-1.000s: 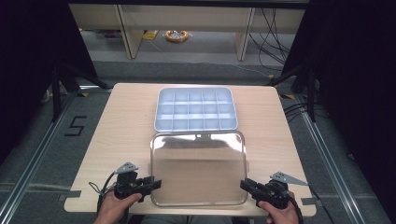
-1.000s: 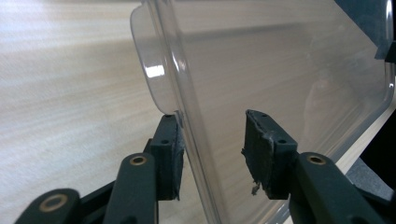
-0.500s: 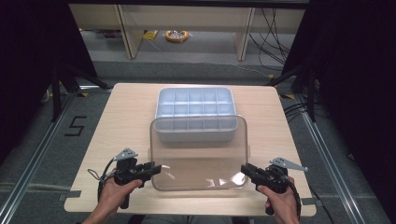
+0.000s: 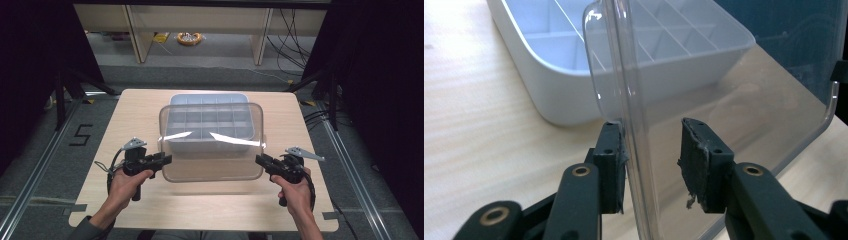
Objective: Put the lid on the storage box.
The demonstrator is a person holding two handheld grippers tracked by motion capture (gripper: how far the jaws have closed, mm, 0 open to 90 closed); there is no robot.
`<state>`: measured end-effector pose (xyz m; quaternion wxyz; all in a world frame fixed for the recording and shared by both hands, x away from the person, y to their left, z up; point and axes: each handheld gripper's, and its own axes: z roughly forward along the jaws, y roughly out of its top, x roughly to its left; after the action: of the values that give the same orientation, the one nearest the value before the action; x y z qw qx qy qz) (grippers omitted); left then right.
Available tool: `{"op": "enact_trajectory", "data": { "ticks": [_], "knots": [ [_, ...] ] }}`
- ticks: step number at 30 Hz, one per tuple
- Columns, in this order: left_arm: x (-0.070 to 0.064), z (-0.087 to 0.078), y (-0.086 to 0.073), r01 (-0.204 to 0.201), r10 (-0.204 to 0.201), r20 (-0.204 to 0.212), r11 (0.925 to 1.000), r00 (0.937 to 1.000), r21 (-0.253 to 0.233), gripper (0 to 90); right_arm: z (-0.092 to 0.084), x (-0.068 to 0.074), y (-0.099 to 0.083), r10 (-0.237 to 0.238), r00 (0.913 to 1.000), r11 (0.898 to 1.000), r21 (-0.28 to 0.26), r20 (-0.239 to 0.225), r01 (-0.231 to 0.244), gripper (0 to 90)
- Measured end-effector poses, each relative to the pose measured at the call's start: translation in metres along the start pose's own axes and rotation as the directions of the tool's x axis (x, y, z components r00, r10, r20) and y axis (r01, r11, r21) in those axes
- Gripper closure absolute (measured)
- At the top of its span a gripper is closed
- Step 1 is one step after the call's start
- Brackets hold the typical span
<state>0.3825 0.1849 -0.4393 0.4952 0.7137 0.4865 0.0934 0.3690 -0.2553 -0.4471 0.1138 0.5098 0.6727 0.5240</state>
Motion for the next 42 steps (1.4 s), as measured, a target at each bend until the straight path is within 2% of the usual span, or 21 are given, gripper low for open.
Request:
{"op": "enact_trajectory", "data": {
  "ticks": [1,2,3,5,10,14,15,16,17,18,19,23,24,25,26,27,31,32,39,40,42],
  "knots": [
    [0.001,0.001,0.002,0.008,-0.008,0.002,1.0,1.0,-0.005,62.3,0.0,0.004,0.002,0.04,0.9992,0.999,0.013,0.002,-0.04,70.1],
    [0.002,0.001,0.005,0.007,-0.007,-0.001,0.9999,1.0,-0.008,62.4,0.004,0.0,0.004,-0.009,1.0,1.0,-0.014,0.003,0.009,70.1],
    [0.002,0.002,0.007,0.009,-0.009,-0.01,0.9999,0.9999,-0.011,62.4,0.004,0.002,0.006,0.02,0.9998,1.0,-0.007,-0.001,-0.02,70.1],
    [0.004,0.003,0.012,0.009,-0.009,-0.015,0.9998,0.9998,-0.015,62.2,0.008,0.001,0.01,-0.004,0.9999,1.0,-0.019,0.011,0.005,70.0],
    [0.007,0.005,0.024,0.012,-0.013,-0.016,0.9995,0.9998,-0.028,62.2,0.015,-0.002,0.021,-0.01,0.9998,1.0,-0.013,0.02,0.01,69.3],
    [0.01,0.007,0.034,0.022,-0.023,-0.018,0.9988,0.9996,-0.044,62.3,0.019,0.001,0.031,0.034,0.9992,0.999,-0.014,0.02,-0.034,69.0],
    [0.01,0.008,0.037,0.026,-0.027,-0.023,0.9986,0.9994,-0.046,62.3,0.021,-0.002,0.033,-0.007,0.9997,1.0,-0.026,0.023,0.007,69.0],
    [0.011,0.008,0.039,0.025,-0.026,-0.028,0.9986,0.9993,-0.046,62.2,0.022,-0.002,0.036,-0.004,0.9997,1.0,-0.027,0.024,0.004,68.9],
    [0.011,0.009,0.041,0.028,-0.029,-0.024,0.9983,0.9993,-0.051,62.2,0.022,0.001,0.039,0.027,0.9994,0.999,-0.028,0.024,-0.026,68.8],
    [0.013,0.01,0.043,0.032,-0.033,-0.017,0.998,0.9993,-0.054,62.2,0.024,-0.002,0.042,-0.007,0.9994,0.999,-0.033,0.032,0.008,68.8],
    [0.013,0.01,0.043,0.032,-0.033,-0.017,0.998,0.9993,-0.054,62.3,0.024,-0.002,0.042,-0.007,0.9994,0.999,-0.033,0.032,0.008,68.8],
    [0.016,0.015,0.056,0.062,-0.063,-0.014,0.9961,0.9979,-0.063,62.4,0.028,-0.002,0.055,0.018,0.9993,0.999,-0.046,0.031,-0.016,68.6],
    [0.017,0.016,0.058,0.069,-0.07,-0.008,0.9955,0.9975,-0.065,62.5,0.029,-0.005,0.057,-0.006,0.9991,0.998,-0.055,0.041,0.008,68.6],
    [0.018,0.017,0.061,0.073,-0.074,-0.011,0.995,0.9972,-0.069,62.6,0.03,-0.003,0.06,0.024,0.9988,0.999,-0.05,0.042,-0.022,68.6],
    [0.019,0.018,0.063,0.078,-0.079,-0.011,0.9947,0.9968,-0.067,62.5,0.031,-0.005,0.062,0.002,0.9992,0.998,-0.057,0.039,0.001,68.6],
    [0.019,0.02,0.067,0.083,-0.084,-0.015,0.9937,0.9963,-0.075,62.5,0.032,-0.003,0.063,0.031,0.9986,0.998,-0.057,0.043,-0.029,68.6],
    [0.021,0.026,0.077,0.088,-0.091,-0.028,0.9926,0.9954,-0.083,62.3,0.037,-0.009,0.073,0.004,0.9985,0.998,-0.067,0.055,0.0,68.5],
    [0.022,0.028,0.081,0.093,-0.096,-0.035,0.9925,0.9947,-0.079,62.1,0.038,-0.006,0.074,0.038,0.9978,0.998,-0.06,0.055,-0.034,68.4],
    [0.026,0.04,0.095,0.103,-0.107,-0.046,0.9912,0.9932,-0.082,61.5,0.047,-0.013,0.084,0.041,0.9961,0.998,-0.059,0.079,-0.036,67.9],
    [0.028,0.043,0.097,0.112,-0.116,-0.048,0.9904,0.9921,-0.081,61.4,0.049,-0.013,0.088,0.057,0.9952,0.997,-0.053,0.079,-0.053,67.9],
    [0.031,0.046,0.099,0.118,-0.122,-0.057,0.9902,0.9909,-0.075,61.0,0.052,-0.015,0.09,0.039,0.9959,0.998,-0.057,0.082,-0.034,67.9]
  ]
}}
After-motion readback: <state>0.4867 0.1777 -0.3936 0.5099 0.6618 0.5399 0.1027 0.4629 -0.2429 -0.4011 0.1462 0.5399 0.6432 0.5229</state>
